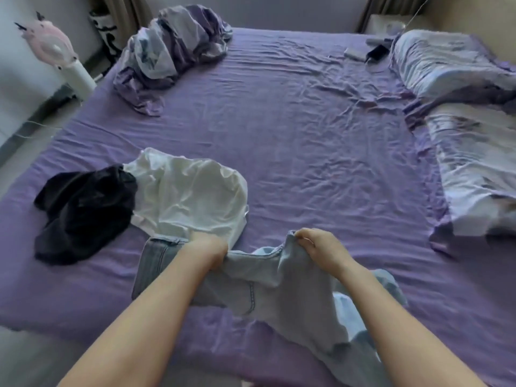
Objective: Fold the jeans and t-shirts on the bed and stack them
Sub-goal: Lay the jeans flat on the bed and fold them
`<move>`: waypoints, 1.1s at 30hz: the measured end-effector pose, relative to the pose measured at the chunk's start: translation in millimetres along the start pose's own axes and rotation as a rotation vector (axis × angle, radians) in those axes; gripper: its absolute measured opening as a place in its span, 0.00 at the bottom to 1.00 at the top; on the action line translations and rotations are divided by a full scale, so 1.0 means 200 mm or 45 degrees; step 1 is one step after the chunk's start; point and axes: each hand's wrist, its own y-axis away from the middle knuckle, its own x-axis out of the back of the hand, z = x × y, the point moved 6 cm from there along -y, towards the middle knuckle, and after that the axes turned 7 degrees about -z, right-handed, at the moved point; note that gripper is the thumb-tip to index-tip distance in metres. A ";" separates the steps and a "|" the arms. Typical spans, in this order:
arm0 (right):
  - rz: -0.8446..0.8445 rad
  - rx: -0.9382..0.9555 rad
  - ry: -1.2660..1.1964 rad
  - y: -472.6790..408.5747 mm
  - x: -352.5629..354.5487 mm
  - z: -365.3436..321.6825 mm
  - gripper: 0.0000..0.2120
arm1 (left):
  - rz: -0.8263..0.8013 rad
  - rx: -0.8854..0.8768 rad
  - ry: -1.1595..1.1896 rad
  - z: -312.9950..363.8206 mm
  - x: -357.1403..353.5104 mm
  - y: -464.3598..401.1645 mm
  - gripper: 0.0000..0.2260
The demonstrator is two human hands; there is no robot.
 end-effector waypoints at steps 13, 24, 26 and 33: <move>-0.051 -0.006 -0.268 -0.44 -0.35 0.20 0.08 | -0.421 0.023 0.123 -0.36 -0.27 -0.54 0.22; -0.007 -0.181 0.523 -0.78 -0.54 0.45 0.18 | 0.395 0.163 0.120 -0.31 -0.28 -1.08 0.13; 0.045 -0.169 0.559 -0.80 -0.53 0.43 0.20 | 0.512 0.183 0.146 -0.30 -0.31 -1.09 0.12; 0.289 -0.153 0.602 -0.93 -0.36 0.40 0.18 | 0.749 0.257 0.305 -0.37 -0.23 -1.17 0.12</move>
